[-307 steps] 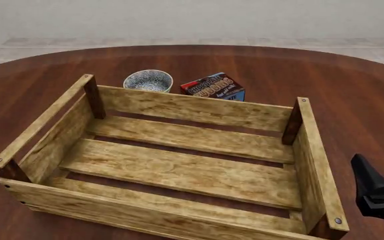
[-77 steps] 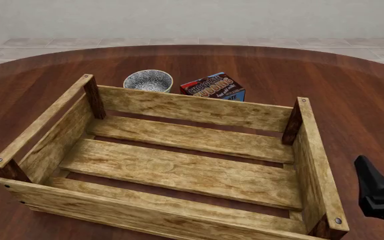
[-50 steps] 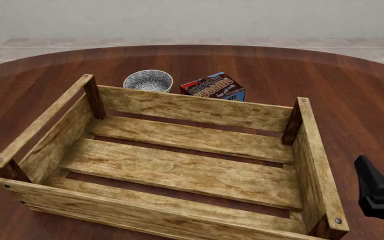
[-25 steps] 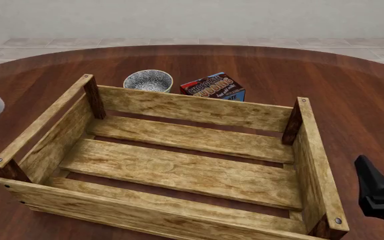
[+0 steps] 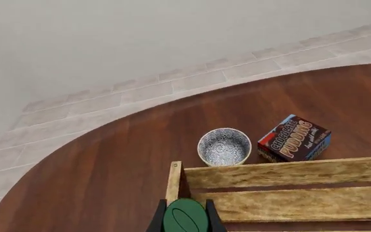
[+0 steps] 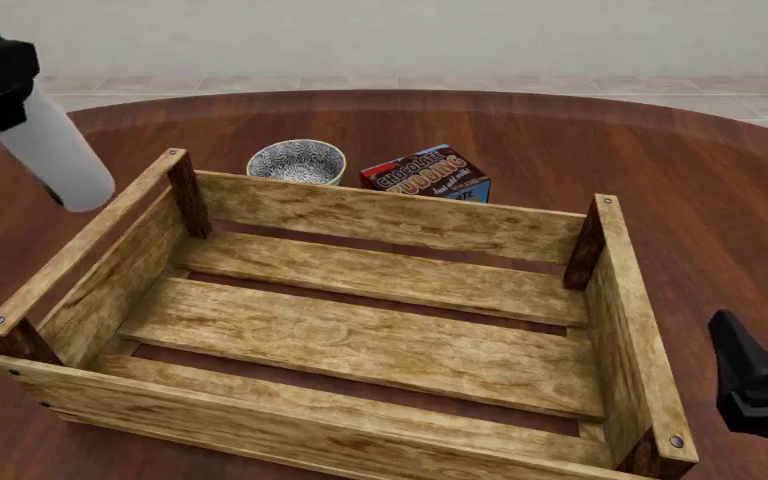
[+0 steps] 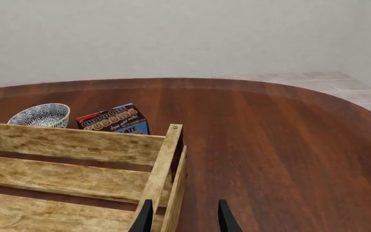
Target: Pick up the salad dressing and put it in the tray.
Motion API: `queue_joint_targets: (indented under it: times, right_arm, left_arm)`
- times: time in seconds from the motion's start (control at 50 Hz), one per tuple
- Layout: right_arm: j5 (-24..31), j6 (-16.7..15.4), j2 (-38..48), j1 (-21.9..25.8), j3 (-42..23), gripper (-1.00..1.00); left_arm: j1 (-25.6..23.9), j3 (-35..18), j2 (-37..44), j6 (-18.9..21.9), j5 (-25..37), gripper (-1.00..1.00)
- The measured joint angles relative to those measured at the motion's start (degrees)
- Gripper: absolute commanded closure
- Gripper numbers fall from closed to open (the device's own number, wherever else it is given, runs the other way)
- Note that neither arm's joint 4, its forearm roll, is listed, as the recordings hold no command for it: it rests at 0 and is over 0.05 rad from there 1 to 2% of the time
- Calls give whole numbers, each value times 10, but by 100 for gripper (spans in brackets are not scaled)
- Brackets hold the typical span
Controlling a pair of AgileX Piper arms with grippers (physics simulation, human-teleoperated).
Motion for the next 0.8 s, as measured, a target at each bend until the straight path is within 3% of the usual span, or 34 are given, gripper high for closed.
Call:
queue_joint_targets:
  times: [0.28,0.8]
  right_arm:
    - [0,-1,0,0,0,-100]
    - [-2,-1,4,0,0,-100]
  left_arm:
    - [-69,-14,55,-8,-30,100]
    - [-145,-29,161,-39,-99,100]
